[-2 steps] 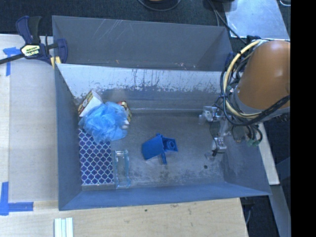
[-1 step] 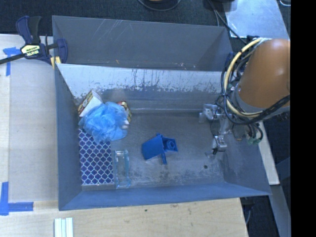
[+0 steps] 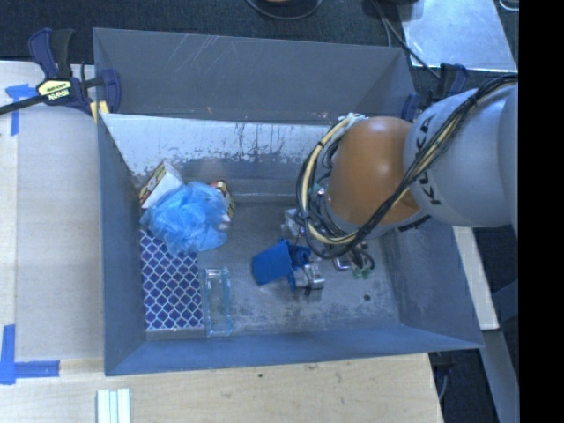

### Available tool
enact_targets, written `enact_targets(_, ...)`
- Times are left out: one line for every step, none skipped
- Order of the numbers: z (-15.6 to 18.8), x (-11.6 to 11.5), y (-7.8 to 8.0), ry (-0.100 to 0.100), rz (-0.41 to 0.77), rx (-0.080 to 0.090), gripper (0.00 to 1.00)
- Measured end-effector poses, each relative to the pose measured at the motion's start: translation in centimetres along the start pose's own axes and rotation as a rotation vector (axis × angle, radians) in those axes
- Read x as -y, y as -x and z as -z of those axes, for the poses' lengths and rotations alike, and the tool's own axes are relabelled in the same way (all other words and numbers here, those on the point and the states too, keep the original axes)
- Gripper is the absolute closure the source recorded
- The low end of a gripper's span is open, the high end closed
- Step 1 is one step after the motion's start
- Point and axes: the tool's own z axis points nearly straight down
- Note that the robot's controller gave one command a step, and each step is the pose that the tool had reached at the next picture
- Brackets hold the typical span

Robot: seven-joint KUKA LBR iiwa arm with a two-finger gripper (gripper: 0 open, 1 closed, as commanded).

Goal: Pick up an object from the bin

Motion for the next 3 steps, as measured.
enact_targets(6.7,-0.8,3.1,-0.001,-0.077,0.006,0.00)
enact_targets(0.5,-2.2,0.6,0.000,0.118,0.002,0.00)
enact_targets(-2.4,-3.4,2.2,-0.001,-0.019,0.007,0.00)
